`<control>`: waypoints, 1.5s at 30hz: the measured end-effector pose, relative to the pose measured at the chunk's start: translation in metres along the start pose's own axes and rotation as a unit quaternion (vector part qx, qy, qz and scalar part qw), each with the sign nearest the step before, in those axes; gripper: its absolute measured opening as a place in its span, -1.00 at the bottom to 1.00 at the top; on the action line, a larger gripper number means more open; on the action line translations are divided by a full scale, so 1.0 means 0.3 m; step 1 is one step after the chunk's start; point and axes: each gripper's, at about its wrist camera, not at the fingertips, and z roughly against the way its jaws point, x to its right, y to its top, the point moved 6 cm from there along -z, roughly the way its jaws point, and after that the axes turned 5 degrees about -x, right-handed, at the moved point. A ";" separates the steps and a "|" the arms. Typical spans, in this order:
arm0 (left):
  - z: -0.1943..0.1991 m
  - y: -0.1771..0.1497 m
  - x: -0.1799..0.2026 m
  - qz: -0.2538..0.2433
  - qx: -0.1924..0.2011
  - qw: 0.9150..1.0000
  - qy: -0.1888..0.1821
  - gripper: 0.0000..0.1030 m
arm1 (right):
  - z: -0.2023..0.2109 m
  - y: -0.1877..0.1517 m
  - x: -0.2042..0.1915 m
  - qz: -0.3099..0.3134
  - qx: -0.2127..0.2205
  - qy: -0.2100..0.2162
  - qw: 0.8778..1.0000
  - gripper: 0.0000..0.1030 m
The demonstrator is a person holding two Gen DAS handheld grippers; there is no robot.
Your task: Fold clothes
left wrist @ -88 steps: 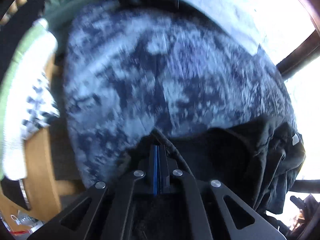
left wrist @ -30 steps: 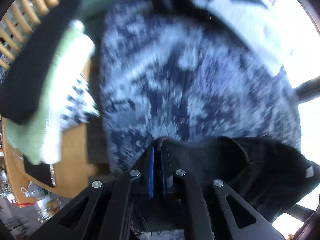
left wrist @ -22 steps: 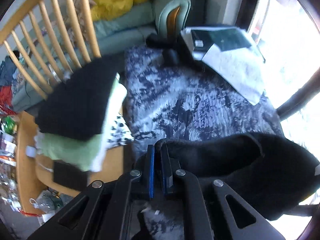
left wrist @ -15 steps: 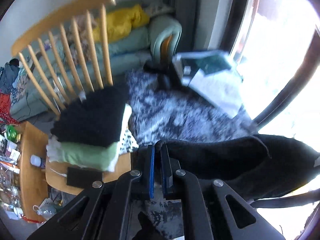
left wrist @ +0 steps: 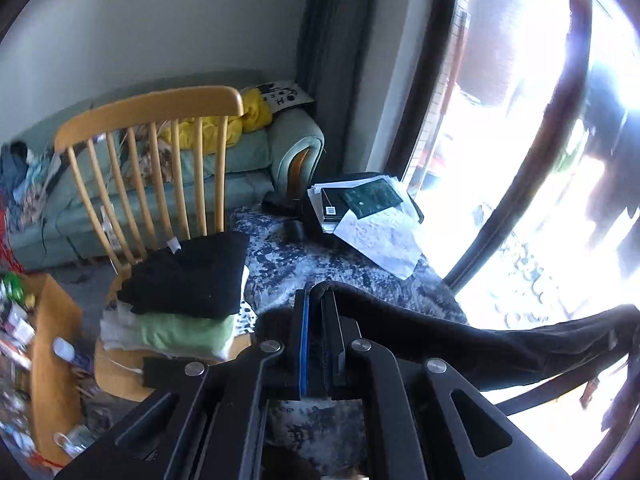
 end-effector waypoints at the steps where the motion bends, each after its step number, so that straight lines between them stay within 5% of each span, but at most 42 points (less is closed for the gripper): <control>1: 0.003 -0.002 0.006 -0.005 0.000 1.000 0.000 -0.90 | -0.014 -0.003 -0.001 -0.001 -0.004 0.002 1.000 -0.84; 7: -0.260 0.046 -0.022 0.023 -0.054 0.998 0.020 -0.90 | -0.266 -0.081 -0.124 0.009 -0.062 0.023 0.998 -0.84; 16: -0.897 0.154 -0.056 0.051 -0.119 0.988 0.084 -0.90 | -0.941 -0.203 -0.519 0.043 -0.177 0.048 0.982 -0.84; 25: -1.303 0.225 0.013 0.037 -0.130 0.986 0.101 -0.90 | -1.356 -0.196 -0.805 0.061 -0.205 0.047 0.976 -0.84; 34: -1.459 0.143 0.031 0.014 -0.170 0.979 0.115 -0.90 | -1.393 -0.358 -0.951 0.108 -0.236 0.067 0.964 -0.84; 45: -1.353 0.038 0.072 -0.040 -0.196 0.971 0.128 -0.90 | -1.249 -0.474 -0.890 0.134 -0.242 0.075 0.958 -0.84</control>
